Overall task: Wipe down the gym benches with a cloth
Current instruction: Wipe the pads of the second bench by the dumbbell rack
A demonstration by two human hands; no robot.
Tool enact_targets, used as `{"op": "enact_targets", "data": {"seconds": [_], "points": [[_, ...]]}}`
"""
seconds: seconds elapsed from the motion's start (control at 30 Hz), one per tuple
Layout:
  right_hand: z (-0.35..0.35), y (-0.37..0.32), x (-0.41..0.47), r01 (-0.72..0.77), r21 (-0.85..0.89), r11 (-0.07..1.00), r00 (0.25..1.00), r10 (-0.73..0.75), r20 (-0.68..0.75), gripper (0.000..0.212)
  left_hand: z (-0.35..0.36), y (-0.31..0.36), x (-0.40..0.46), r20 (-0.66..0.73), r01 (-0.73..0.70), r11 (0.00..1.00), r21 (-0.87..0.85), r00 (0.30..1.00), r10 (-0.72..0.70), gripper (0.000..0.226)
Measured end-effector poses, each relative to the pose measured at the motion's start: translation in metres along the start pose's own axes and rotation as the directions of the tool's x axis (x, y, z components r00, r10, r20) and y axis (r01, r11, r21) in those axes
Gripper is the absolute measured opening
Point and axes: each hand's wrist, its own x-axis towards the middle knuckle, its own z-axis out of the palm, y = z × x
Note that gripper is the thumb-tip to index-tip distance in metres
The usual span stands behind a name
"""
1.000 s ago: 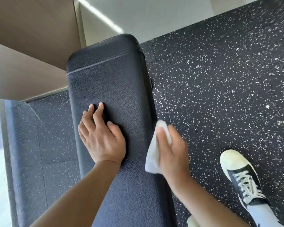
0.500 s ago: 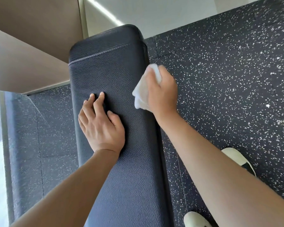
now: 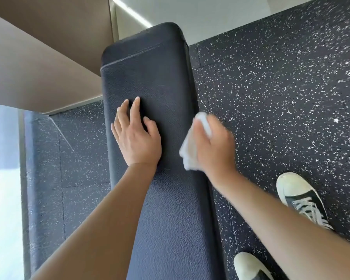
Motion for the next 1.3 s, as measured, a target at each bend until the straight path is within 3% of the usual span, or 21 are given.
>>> {"op": "enact_targets", "data": {"seconds": [0.2, 0.33, 0.5, 0.7, 0.87, 1.03, 1.2, 1.3], "points": [[0.022, -0.034, 0.086, 0.033, -0.028, 0.999, 0.996, -0.036, -0.084, 0.033, -0.007, -0.005, -0.037, 0.004, 0.068, 0.993, -0.097, 0.998, -0.068, 0.052], [0.012, -0.007, 0.028, 0.079, -0.033, 0.996, 0.993, -0.082, -0.09, 0.035, -0.026, -0.027, -0.139, 0.103, -0.067, 0.997, -0.028, 0.992, 0.07, 0.056], [-0.021, 0.051, -0.091, 0.157, -0.075, 0.985, 0.987, -0.16, -0.025, 0.037, -0.04, -0.051, -0.24, 0.147, -0.099, 0.995, 0.022, 0.985, 0.094, 0.065], [-0.035, 0.073, -0.154, 0.129, -0.034, 0.991, 0.992, -0.128, 0.017, 0.039, -0.039, -0.053, -0.245, 0.133, -0.094, 0.995, 0.025, 0.987, 0.09, 0.067], [-0.011, 0.018, -0.041, 0.018, 0.016, 1.0, 1.0, -0.018, -0.004, 0.034, -0.039, -0.054, -0.245, 0.12, -0.104, 0.994, 0.035, 0.988, 0.099, 0.065], [0.005, -0.012, 0.021, 0.084, -0.051, 0.995, 0.992, -0.089, -0.09, 0.04, -0.038, -0.053, -0.245, 0.101, -0.108, 0.994, 0.03, 0.989, 0.105, 0.064], [-0.009, 0.035, -0.07, 0.045, -0.034, 0.998, 0.994, -0.048, -0.096, 0.037, -0.039, -0.052, -0.246, 0.097, -0.101, 0.994, 0.047, 0.991, 0.096, 0.065], [-0.032, 0.08, -0.149, 0.071, -0.028, 0.997, 0.997, -0.072, -0.019, 0.038, -0.039, -0.053, -0.247, 0.094, -0.092, 0.994, 0.053, 0.992, 0.086, 0.066]]}}
